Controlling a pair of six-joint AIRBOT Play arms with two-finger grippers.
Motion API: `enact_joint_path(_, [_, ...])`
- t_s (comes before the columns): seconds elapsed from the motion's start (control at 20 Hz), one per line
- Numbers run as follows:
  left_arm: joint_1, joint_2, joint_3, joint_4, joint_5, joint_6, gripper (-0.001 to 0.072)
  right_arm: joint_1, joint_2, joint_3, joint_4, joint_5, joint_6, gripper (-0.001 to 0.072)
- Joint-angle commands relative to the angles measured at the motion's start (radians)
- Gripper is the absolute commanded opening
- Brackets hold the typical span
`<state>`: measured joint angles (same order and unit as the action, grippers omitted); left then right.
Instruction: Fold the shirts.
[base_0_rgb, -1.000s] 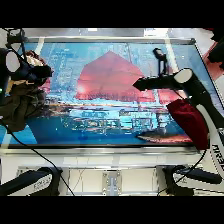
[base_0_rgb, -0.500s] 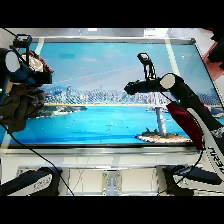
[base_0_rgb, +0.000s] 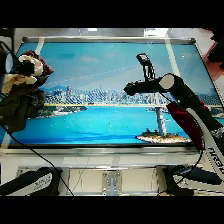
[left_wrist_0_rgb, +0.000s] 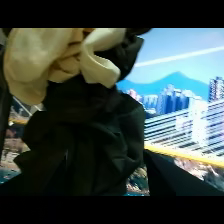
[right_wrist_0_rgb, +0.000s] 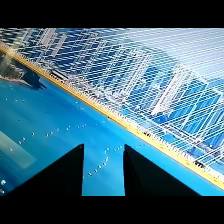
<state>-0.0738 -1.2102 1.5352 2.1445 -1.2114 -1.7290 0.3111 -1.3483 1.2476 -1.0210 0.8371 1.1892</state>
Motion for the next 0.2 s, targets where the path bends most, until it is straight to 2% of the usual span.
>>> enact_joint_path(0.0, [0.109, 0.000, 0.000, 0.097, 0.062, -0.094, 0.0540, 0.001, -0.001, 0.000, -0.020, 0.009, 0.000, 0.0323])
enact_joint_path(0.15, [0.167, 0.000, 0.000, 0.019, 0.043, -0.134, 0.0540, 0.001, -0.001, 0.000, -0.020, 0.009, 0.000, 0.0323])
